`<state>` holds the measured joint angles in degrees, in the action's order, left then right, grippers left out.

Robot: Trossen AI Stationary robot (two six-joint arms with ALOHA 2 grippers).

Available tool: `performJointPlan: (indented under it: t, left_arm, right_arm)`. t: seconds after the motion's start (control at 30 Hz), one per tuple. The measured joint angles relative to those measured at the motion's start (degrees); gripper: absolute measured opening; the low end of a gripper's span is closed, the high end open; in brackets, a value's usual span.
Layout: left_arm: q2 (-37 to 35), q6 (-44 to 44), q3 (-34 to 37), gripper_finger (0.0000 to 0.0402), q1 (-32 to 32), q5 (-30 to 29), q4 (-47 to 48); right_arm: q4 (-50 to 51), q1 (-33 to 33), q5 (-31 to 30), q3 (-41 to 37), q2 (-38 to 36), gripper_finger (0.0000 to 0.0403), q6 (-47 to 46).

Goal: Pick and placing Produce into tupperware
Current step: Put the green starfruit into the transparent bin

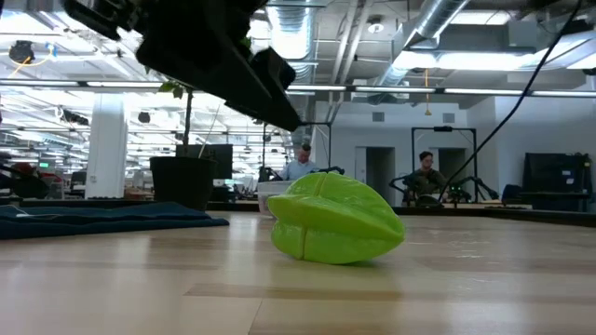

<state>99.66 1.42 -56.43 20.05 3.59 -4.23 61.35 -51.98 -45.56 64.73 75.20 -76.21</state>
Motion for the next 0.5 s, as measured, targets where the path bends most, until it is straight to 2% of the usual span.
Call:
performJointPlan:
  t: [0.17, 0.33, 0.5]
  left_arm:
    - [0.0, 1.1, -0.8, 0.0224, 0.6, -2.4, 2.4]
    - [0.9, 0.8, -0.8, 0.0257, 0.6, -2.4, 1.6]
    - [2.1, 0.8, -0.8, 0.0270, 1.0, -2.3, 1.5]
  right_arm:
    - [0.1, -3.6, -2.2, 0.0, 0.1, 0.0093, -3.3]
    - [-0.2, -5.4, -4.2, 0.0, 0.1, 0.0093, -4.1]
    - [-0.5, -6.5, -4.2, 0.0, 0.1, 0.0093, -6.3]
